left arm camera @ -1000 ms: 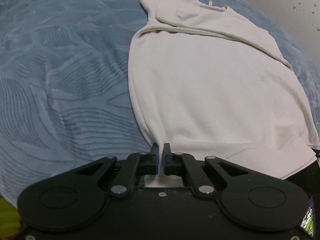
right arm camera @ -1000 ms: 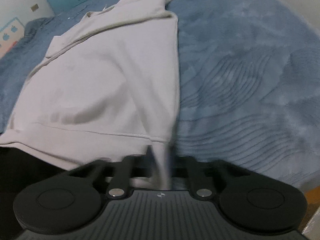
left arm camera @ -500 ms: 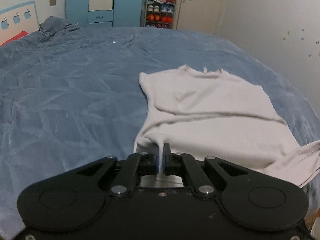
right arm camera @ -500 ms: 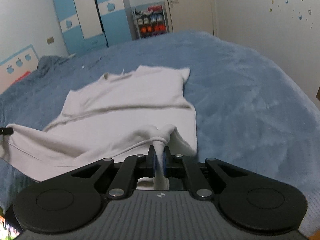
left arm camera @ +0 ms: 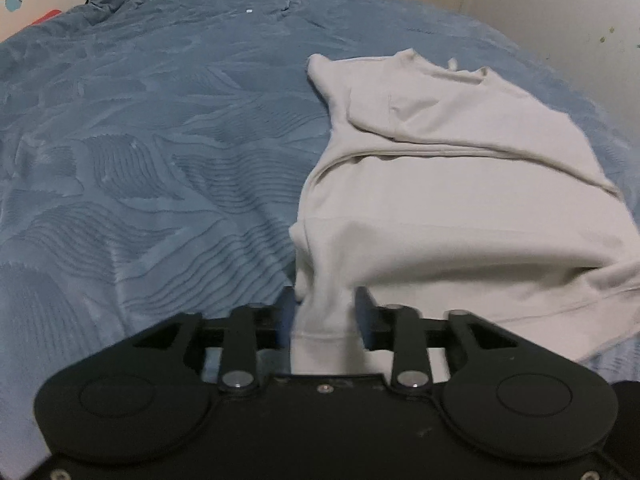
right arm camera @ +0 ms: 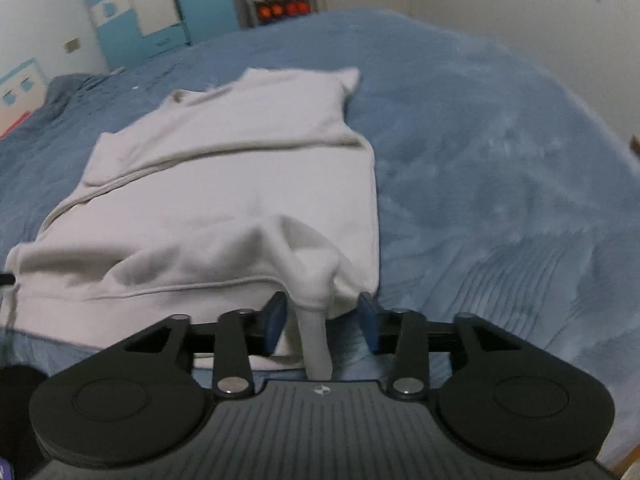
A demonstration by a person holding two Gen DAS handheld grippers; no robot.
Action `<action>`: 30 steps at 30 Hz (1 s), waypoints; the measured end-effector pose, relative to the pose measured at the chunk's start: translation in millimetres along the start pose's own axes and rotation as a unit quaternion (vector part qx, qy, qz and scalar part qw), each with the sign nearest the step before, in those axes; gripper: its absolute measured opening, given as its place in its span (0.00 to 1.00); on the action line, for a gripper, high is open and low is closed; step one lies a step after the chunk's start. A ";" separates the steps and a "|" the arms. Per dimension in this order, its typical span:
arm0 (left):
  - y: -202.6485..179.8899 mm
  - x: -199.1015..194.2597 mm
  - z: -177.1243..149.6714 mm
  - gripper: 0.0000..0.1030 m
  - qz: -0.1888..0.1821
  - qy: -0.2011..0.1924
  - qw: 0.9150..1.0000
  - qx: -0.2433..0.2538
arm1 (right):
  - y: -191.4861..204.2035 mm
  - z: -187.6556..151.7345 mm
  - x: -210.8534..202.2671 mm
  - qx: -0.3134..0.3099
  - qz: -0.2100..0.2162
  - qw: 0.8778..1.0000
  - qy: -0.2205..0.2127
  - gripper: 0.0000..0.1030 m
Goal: Fold small clothes
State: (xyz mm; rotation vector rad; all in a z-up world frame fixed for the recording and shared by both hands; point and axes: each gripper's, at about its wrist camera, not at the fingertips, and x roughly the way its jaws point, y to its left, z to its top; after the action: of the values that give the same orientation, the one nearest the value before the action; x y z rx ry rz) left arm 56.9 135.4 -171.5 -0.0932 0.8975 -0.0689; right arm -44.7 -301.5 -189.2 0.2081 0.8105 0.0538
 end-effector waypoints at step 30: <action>-6.7 -13.7 -26.0 0.05 -0.013 -0.020 1.000 -0.016 | 9.2 -9.1 -3.6 -0.011 0.009 0.999 0.028 0.06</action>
State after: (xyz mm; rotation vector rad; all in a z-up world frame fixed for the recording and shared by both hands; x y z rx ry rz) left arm 27.9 128.8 -176.2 -0.1362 0.8572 -0.0758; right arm -53.5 -291.5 -190.8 0.1931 0.8637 0.0867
